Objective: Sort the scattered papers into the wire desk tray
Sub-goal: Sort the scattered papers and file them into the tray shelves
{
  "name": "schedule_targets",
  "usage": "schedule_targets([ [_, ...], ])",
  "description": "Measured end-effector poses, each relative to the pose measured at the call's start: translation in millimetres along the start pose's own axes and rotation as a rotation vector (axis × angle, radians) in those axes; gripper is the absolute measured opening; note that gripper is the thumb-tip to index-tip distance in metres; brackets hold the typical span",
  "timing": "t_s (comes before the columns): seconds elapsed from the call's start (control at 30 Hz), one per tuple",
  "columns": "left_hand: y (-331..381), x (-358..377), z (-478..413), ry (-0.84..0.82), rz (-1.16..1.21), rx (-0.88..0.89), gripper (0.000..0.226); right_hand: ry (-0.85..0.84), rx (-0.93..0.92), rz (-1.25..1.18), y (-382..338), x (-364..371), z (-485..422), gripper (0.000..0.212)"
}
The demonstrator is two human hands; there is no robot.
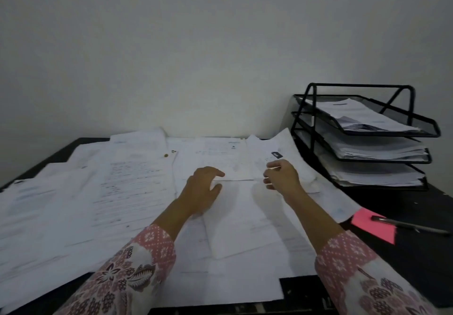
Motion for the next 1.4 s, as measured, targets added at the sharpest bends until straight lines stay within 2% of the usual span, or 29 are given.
schedule_targets([
  [0.17, -58, -45, 21, 0.154, -0.041, -0.147, 0.028, -0.182, -0.125, 0.223, -14, 72, 12, 0.013],
  [0.27, -88, -70, 28, 0.252, -0.105, -0.227, 0.027, -0.263, -0.206, 0.301, -21, 106, 21, 0.018],
  [0.4, -129, -105, 36, 0.357, -0.235, -0.479, 0.031, -0.324, -0.259, 0.335, -30, 145, 31, 0.020],
  [0.47, -148, -120, 41, 0.356, -0.339, -0.660, 0.036, -0.355, -0.275, 0.350, -32, 162, 37, 0.020],
  [0.6, -180, -129, 51, 0.203, -0.442, -0.915, 0.050, -0.361, -0.314, 0.393, -35, 194, 47, 0.026],
  [0.7, -189, -128, 54, 0.162, -0.509, -0.905, 0.064, -0.347, -0.317, 0.479, -36, 215, 54, 0.041],
  [0.87, -195, -133, 59, 0.180, -0.568, -0.849, 0.072, -0.400, -0.230, 0.580, -43, 243, 61, 0.056],
  [0.97, -199, -143, 62, 0.225, -0.504, -0.820, 0.071, -0.398, -0.194, 0.579, -42, 250, 55, 0.046],
  [1.03, -205, -153, 65, 0.245, -0.465, -0.872, 0.071, -0.366, -0.196, 0.566, -37, 249, 52, 0.040],
  [1.1, -215, -163, 70, 0.215, -0.468, -0.950, 0.074, -0.339, -0.214, 0.557, -33, 247, 50, 0.036],
  [1.17, -221, -169, 70, 0.178, -0.475, -0.968, 0.076, -0.305, -0.240, 0.539, -31, 241, 49, 0.020],
  [1.23, -225, -175, 70, 0.175, -0.468, -0.962, 0.075, -0.270, -0.254, 0.497, -30, 238, 47, 0.031],
  [1.4, -230, -184, 67, 0.154, -0.263, -0.955, 0.073, -0.222, -0.242, 0.346, -28, 233, 45, 0.024],
])
Point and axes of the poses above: each hand's wrist, its own z-axis away from the middle knuckle, its own x-axis out of the palm, y = z × x, the point moved 4 cm from there along -z, towards the middle knuckle, and after that the axes turned 8 degrees about -x, right-handed, at the moved point
